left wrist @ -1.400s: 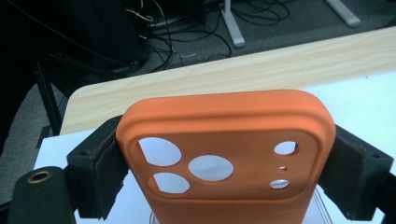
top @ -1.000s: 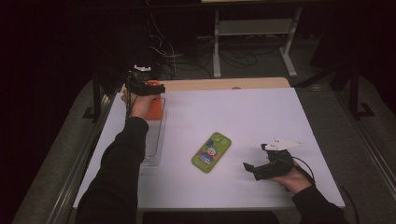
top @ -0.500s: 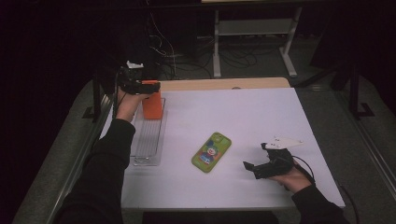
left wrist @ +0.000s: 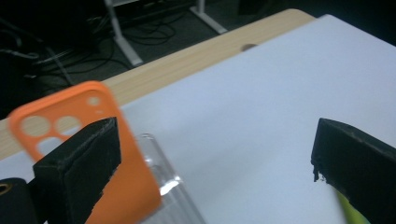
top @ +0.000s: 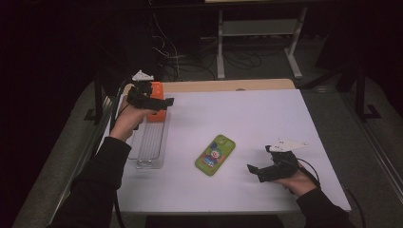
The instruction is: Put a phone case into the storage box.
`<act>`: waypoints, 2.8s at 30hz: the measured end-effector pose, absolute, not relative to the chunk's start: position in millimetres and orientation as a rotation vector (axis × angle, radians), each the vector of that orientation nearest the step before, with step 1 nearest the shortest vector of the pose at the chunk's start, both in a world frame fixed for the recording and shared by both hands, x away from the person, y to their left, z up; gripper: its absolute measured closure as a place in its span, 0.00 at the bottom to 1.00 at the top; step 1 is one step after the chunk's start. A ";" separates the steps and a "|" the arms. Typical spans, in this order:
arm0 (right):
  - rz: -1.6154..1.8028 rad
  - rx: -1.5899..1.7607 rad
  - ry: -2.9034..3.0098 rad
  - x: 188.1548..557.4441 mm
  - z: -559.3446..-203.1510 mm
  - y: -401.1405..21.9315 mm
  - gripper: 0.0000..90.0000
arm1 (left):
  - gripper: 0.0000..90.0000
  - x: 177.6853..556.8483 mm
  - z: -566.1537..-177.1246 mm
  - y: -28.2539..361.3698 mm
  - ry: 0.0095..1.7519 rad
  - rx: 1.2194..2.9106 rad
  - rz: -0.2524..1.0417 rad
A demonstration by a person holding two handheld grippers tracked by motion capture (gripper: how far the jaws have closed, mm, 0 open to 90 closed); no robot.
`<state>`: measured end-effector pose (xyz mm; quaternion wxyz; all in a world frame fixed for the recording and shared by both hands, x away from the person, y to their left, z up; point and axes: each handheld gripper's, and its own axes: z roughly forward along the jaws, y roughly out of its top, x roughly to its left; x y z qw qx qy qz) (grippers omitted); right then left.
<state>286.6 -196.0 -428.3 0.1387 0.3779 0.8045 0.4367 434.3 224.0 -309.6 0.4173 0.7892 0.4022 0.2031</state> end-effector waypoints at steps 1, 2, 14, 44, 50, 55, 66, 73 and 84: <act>1.267 1.094 2.325 286.5 -427.8 -196.0 0.00 | 0.01 429.5 -309.1 221.4 0.993 1.981 0.501; 1.268 1.094 2.320 286.8 -427.1 -196.0 0.00 | 0.01 424.9 -309.0 219.0 0.977 1.985 0.488; 1.287 1.095 2.322 286.1 -425.7 -196.3 0.00 | 0.01 386.6 -320.9 187.2 0.833 2.053 0.378; 1.270 1.078 2.333 285.7 -425.4 -199.2 0.00 | 0.14 331.4 -392.5 138.7 0.730 2.157 0.250; 1.263 1.083 2.338 285.5 -426.1 -199.8 0.00 | 0.45 333.9 -399.1 134.6 0.747 2.175 0.280; 1.262 1.085 2.339 285.4 -426.2 -200.1 0.00 | 0.79 338.6 -408.0 132.3 0.773 2.208 0.292; 1.257 1.083 2.343 285.4 -426.6 -199.9 0.00 | 1.00 345.5 -428.7 131.2 0.856 2.287 0.294; 1.259 1.082 2.344 285.4 -426.6 -200.0 0.00 | 1.00 346.0 -435.2 131.5 0.896 2.297 0.275; 1.262 1.083 2.344 285.5 -426.3 -200.2 0.00 | 1.00 335.2 -439.0 116.9 0.846 2.293 0.168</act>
